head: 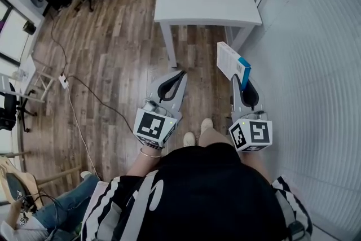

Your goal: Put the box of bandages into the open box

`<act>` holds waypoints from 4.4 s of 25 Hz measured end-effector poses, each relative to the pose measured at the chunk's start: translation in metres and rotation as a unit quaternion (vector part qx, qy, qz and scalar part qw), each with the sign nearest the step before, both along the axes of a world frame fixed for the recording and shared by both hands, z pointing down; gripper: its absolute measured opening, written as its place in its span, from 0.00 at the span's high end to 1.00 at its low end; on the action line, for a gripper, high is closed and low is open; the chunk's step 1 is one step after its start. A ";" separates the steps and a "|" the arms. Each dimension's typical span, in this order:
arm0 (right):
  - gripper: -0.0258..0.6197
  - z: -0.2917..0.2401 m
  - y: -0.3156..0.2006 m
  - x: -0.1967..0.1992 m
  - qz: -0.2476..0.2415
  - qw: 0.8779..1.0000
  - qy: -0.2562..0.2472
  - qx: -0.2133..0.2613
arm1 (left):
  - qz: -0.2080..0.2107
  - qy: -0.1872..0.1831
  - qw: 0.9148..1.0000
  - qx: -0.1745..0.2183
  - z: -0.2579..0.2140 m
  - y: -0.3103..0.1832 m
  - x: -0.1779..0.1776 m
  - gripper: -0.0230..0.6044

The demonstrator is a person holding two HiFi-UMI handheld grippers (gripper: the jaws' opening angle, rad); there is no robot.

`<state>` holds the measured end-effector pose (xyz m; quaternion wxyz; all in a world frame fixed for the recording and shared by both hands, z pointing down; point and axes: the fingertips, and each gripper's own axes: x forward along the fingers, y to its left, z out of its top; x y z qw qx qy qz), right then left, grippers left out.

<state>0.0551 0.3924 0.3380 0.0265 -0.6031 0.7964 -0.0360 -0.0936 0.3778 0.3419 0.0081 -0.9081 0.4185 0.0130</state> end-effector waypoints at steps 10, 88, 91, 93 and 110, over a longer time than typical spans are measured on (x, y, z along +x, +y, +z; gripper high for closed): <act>0.83 -0.005 -0.054 0.019 0.005 1.000 -0.008 -0.008 | 0.002 0.009 1.000 -0.016 -0.002 -0.051 0.016 0.96; 0.83 -0.019 -0.347 0.089 -0.035 0.998 -0.043 0.009 | -0.040 0.012 0.999 -0.012 -0.012 -0.335 0.075 0.96; 0.83 -0.017 -0.350 0.087 -0.038 0.998 -0.044 0.007 | -0.046 0.012 0.999 -0.014 -0.011 -0.338 0.072 0.96; 0.83 -0.014 -0.350 0.086 -0.042 0.998 -0.042 0.005 | -0.051 0.011 0.999 -0.017 -0.009 -0.337 0.071 0.96; 0.84 -0.017 -0.373 0.080 -0.051 0.997 -0.049 0.010 | -0.048 0.011 0.999 -0.017 -0.012 -0.361 0.070 0.96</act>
